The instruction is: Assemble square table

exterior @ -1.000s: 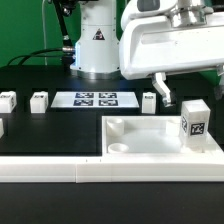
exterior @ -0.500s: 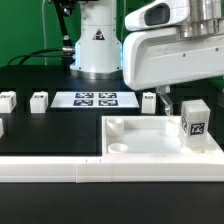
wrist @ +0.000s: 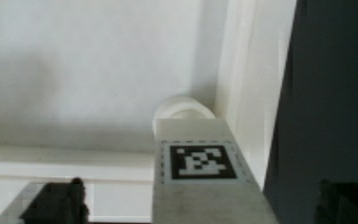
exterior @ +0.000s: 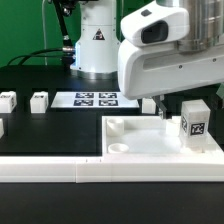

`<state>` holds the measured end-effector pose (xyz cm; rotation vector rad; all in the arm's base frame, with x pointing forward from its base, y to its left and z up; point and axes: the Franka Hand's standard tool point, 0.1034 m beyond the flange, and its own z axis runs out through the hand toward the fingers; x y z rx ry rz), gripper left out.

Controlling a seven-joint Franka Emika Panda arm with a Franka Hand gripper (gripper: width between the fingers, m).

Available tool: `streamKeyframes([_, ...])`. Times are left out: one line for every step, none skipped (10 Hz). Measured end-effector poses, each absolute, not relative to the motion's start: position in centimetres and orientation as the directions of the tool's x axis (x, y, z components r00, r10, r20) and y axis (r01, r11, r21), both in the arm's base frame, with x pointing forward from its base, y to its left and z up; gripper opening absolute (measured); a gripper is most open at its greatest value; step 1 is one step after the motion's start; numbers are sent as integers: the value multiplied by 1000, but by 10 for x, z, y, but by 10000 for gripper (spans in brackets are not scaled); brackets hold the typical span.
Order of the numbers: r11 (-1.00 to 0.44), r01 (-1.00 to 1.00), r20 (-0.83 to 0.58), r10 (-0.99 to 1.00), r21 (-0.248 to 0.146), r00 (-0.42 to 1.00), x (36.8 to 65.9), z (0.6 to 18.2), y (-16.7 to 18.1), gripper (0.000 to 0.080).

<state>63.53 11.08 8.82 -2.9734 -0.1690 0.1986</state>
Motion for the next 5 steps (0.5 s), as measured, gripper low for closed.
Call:
streamKeyframes([-981, 102, -124, 122, -163, 985, 635, 88, 111, 649])
streamKeyframes([-981, 101, -124, 122, -163, 985, 635, 88, 111, 649])
streamKeyframes([-983, 86, -127, 107, -161, 986, 634, 87, 111, 649])
streamKeyframes([-987, 40, -137, 61, -153, 989, 634, 85, 112, 649])
streamKeyframes([-988, 26, -137, 47, -150, 989, 635, 86, 114, 649])
